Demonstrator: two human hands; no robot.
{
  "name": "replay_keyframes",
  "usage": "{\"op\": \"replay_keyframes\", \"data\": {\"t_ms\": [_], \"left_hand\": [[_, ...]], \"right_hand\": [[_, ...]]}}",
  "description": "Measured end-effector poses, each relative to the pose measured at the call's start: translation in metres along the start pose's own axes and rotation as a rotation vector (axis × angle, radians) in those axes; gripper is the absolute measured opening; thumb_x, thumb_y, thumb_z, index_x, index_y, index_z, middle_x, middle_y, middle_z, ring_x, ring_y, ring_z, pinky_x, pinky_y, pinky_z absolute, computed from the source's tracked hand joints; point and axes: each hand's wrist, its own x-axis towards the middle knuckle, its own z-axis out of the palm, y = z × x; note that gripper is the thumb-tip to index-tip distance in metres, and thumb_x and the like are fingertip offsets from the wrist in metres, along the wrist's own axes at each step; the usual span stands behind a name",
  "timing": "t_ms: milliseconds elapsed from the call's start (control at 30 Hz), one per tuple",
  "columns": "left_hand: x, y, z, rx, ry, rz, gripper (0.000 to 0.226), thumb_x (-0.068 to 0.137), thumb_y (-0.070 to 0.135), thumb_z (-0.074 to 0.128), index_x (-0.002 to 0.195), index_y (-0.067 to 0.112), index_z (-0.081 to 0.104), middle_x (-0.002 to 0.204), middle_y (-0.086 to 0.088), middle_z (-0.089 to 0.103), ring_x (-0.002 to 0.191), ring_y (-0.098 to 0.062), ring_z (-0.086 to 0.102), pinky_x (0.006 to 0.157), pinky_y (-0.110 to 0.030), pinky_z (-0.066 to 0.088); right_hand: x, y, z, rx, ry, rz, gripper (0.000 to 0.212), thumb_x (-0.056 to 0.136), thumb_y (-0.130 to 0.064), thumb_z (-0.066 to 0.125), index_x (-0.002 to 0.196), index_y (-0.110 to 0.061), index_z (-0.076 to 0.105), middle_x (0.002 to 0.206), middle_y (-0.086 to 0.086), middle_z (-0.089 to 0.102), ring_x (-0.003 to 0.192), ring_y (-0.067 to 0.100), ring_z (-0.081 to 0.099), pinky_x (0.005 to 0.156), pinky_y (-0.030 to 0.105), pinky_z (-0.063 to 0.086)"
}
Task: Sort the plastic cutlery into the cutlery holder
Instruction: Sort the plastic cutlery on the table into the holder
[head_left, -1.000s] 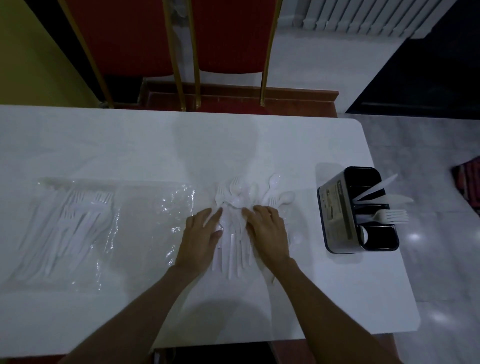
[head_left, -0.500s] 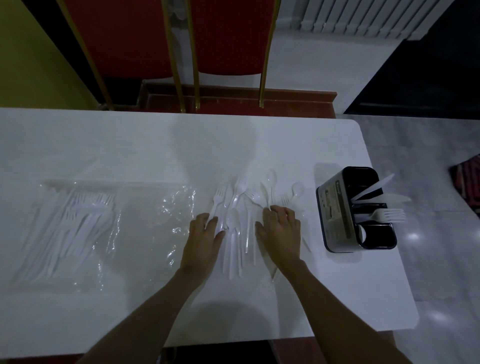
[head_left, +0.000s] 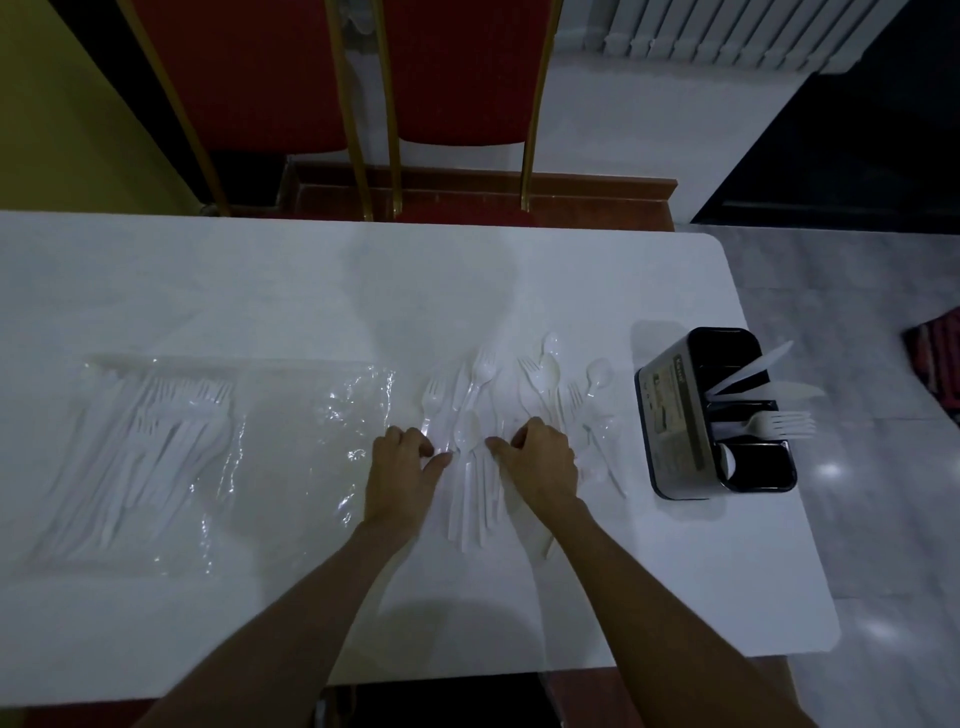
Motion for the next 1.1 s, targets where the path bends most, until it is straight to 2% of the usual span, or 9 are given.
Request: {"op": "replay_keyframes", "data": {"t_ms": [67, 167, 300, 367, 567, 733, 867, 967, 1100], "left_hand": [[-0.003, -0.003, 0.001, -0.036, -0.002, -0.024, 0.018, 0.081, 0.027, 0.071, 0.085, 0.012, 0.062, 0.084, -0.002, 0.053, 0.089, -0.02, 0.051, 0.072, -0.025, 0.04], [-0.01, -0.003, -0.004, -0.075, 0.007, -0.085, 0.015, 0.08, 0.024, 0.072, 0.082, 0.011, 0.065, 0.075, 0.001, 0.056, 0.078, -0.016, 0.053, 0.069, -0.023, 0.037], [-0.014, -0.001, -0.011, -0.074, -0.035, -0.127, 0.012, 0.082, 0.019, 0.068, 0.079, 0.007, 0.069, 0.065, 0.005, 0.056, 0.068, -0.016, 0.055, 0.067, -0.023, 0.038], [-0.012, 0.0, -0.012, -0.08, -0.027, -0.132, 0.009, 0.081, 0.017, 0.067, 0.076, 0.01, 0.067, 0.068, 0.002, 0.057, 0.071, -0.018, 0.057, 0.067, -0.024, 0.037], [0.008, 0.007, -0.012, -0.071, 0.013, -0.038, 0.015, 0.08, 0.021, 0.07, 0.081, 0.008, 0.064, 0.08, -0.002, 0.053, 0.074, -0.016, 0.051, 0.069, -0.024, 0.037], [0.017, 0.007, -0.007, -0.033, -0.079, -0.053, 0.024, 0.082, 0.027, 0.071, 0.081, 0.003, 0.068, 0.084, -0.016, 0.065, 0.08, -0.029, 0.062, 0.067, -0.03, 0.045], [0.014, 0.007, -0.009, 0.013, -0.094, -0.032, 0.024, 0.084, 0.028, 0.067, 0.081, 0.003, 0.066, 0.083, -0.013, 0.063, 0.076, -0.027, 0.061, 0.064, -0.028, 0.041], [0.009, 0.005, -0.01, 0.033, -0.068, -0.014, 0.019, 0.082, 0.024, 0.067, 0.082, 0.006, 0.061, 0.085, -0.009, 0.056, 0.077, -0.024, 0.056, 0.065, -0.028, 0.038], [0.006, 0.008, -0.011, 0.059, -0.07, -0.001, 0.011, 0.08, 0.016, 0.066, 0.08, 0.006, 0.061, 0.082, -0.007, 0.056, 0.078, -0.024, 0.056, 0.066, -0.026, 0.038]], "right_hand": [[0.008, 0.001, -0.001, 0.038, -0.018, 0.031, 0.037, 0.085, -0.035, 0.069, 0.062, -0.008, 0.057, 0.05, -0.002, 0.048, 0.045, 0.011, 0.047, 0.052, 0.025, 0.042], [0.011, -0.001, -0.002, 0.056, -0.029, 0.077, 0.036, 0.079, -0.028, 0.071, 0.062, 0.003, 0.066, 0.049, 0.004, 0.053, 0.048, 0.024, 0.063, 0.057, 0.03, 0.055], [0.008, -0.001, -0.004, 0.094, -0.002, 0.096, 0.024, 0.075, -0.019, 0.067, 0.057, -0.008, 0.058, 0.05, 0.003, 0.05, 0.044, 0.016, 0.05, 0.05, 0.022, 0.042], [0.006, 0.0, -0.005, 0.092, 0.012, 0.09, 0.021, 0.075, -0.019, 0.067, 0.06, -0.009, 0.055, 0.051, 0.001, 0.049, 0.045, 0.013, 0.046, 0.05, 0.021, 0.039], [-0.006, 0.01, -0.008, 0.093, 0.031, 0.087, 0.026, 0.077, -0.026, 0.07, 0.089, -0.009, 0.054, 0.076, 0.001, 0.056, 0.069, 0.018, 0.057, 0.061, 0.028, 0.045], [-0.016, 0.016, 0.001, 0.172, -0.039, 0.028, 0.024, 0.083, -0.022, 0.073, 0.09, -0.013, 0.052, 0.077, 0.001, 0.061, 0.07, 0.023, 0.068, 0.067, 0.038, 0.061], [-0.009, 0.009, -0.005, 0.136, -0.073, 0.026, 0.016, 0.089, -0.017, 0.066, 0.09, -0.001, 0.062, 0.083, 0.013, 0.071, 0.065, 0.025, 0.072, 0.057, 0.03, 0.06], [-0.007, 0.005, -0.014, 0.183, -0.087, 0.043, 0.025, 0.09, -0.017, 0.064, 0.103, 0.004, 0.062, 0.081, 0.011, 0.069, 0.065, 0.026, 0.072, 0.042, 0.019, 0.053], [-0.012, -0.001, -0.012, 0.278, -0.127, 0.008, 0.034, 0.085, -0.013, 0.071, 0.112, -0.002, 0.054, 0.092, 0.008, 0.063, 0.063, 0.016, 0.064, 0.044, 0.02, 0.055]]}}
